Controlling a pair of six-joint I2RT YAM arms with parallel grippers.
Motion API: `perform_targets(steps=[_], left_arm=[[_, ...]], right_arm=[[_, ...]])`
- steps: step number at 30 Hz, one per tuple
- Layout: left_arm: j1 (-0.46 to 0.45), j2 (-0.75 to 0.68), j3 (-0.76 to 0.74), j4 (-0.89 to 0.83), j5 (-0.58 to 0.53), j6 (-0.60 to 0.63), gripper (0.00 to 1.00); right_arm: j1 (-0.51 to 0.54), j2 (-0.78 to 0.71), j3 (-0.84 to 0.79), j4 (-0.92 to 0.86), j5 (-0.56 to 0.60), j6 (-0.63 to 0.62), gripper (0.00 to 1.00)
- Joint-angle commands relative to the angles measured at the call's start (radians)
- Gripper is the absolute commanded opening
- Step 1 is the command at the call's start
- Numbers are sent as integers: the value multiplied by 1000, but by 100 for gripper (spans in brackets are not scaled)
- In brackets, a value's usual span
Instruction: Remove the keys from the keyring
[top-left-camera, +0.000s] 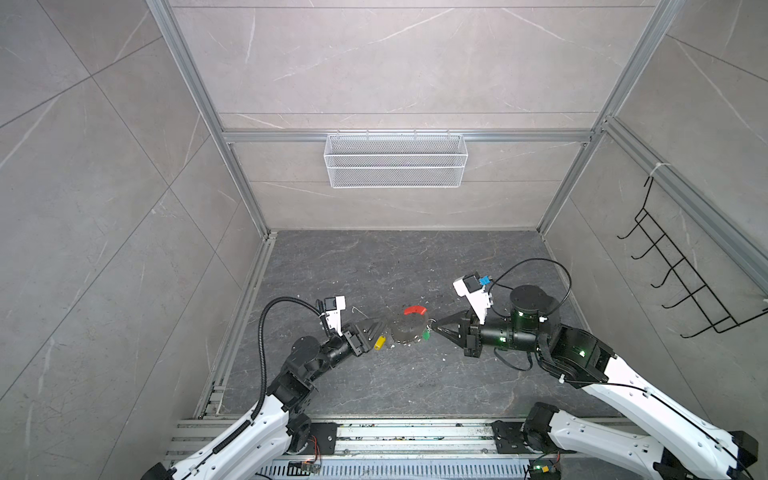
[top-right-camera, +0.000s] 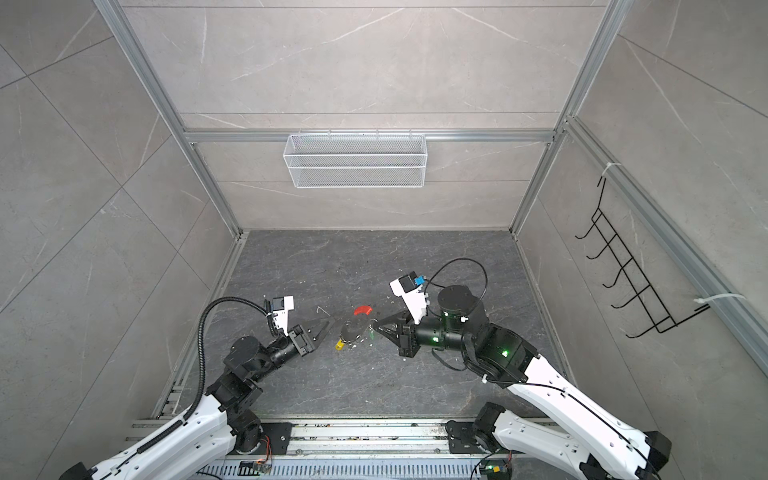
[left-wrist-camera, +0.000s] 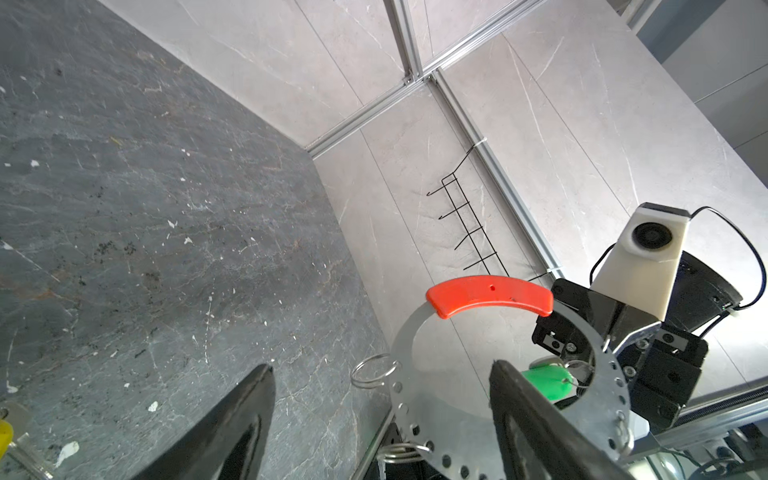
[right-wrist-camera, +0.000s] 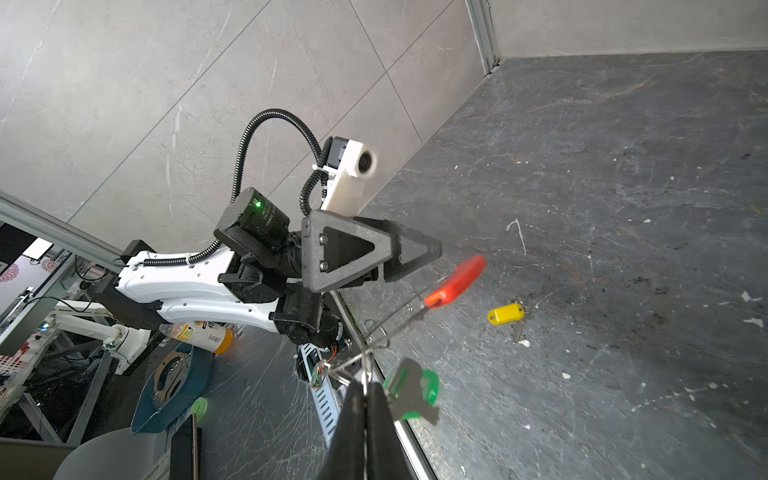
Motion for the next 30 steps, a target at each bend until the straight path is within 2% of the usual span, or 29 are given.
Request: perform_targets(steps=[1, 13, 18, 24, 30], left_arm=[[3, 31, -3, 164, 62, -57, 84], [3, 191, -10, 433, 104, -172, 83], [2, 228, -10, 516, 101, -207, 82], [-1, 225, -4, 564, 107, -225, 71], [-1, 164, -3, 501, 112, -211, 58]], right_arm=[[-2, 7, 29, 38, -16, -15, 0], [-2, 13, 56, 81, -15, -10, 0], [-3, 31, 54, 122, -48, 10, 0], [-2, 34, 23, 126, -41, 9, 0], [-2, 28, -3, 113, -26, 5, 0]])
